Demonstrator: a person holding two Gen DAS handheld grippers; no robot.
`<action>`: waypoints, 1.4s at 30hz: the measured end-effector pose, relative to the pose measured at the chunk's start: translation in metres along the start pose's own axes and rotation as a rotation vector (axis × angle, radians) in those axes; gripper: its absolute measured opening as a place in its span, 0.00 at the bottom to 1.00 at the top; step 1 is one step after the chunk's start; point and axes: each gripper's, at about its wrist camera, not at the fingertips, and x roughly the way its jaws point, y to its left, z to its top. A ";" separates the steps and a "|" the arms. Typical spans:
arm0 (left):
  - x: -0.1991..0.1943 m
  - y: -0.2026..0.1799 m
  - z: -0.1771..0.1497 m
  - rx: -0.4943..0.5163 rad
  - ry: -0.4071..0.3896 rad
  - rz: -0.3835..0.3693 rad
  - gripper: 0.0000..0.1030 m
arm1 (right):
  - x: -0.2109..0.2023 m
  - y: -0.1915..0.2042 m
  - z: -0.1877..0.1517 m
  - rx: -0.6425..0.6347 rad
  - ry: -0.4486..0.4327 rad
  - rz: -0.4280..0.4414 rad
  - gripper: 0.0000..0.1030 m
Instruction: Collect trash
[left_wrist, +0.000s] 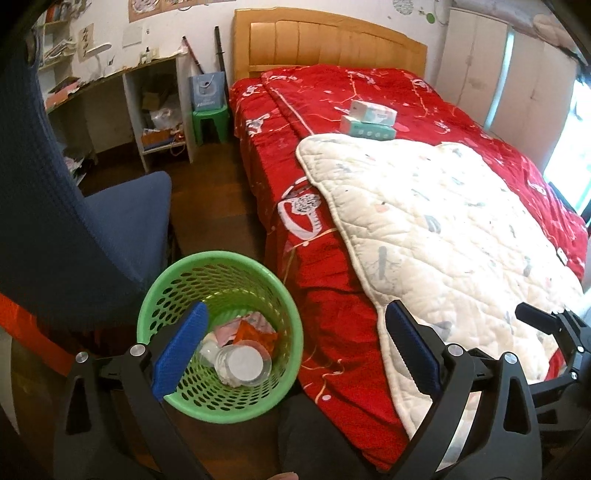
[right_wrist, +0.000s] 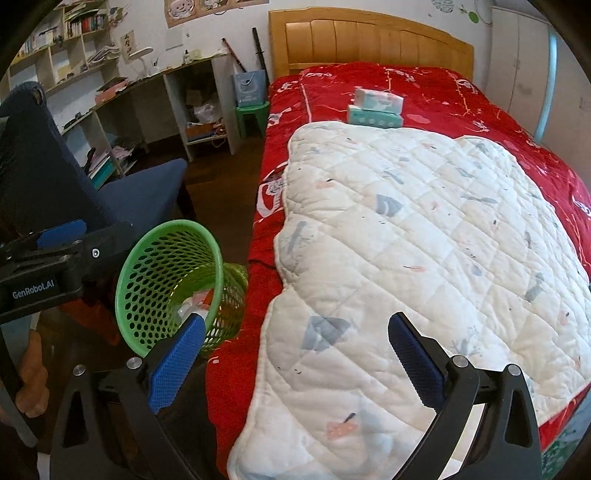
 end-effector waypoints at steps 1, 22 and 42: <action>-0.001 -0.002 0.000 0.003 -0.001 0.000 0.93 | -0.001 -0.002 -0.001 0.002 -0.004 -0.007 0.93; -0.007 -0.032 0.002 0.046 -0.015 -0.008 0.93 | -0.019 -0.029 -0.009 0.038 -0.033 -0.092 0.93; -0.009 -0.049 0.002 0.071 -0.027 -0.013 0.93 | -0.029 -0.044 -0.012 0.069 -0.052 -0.124 0.93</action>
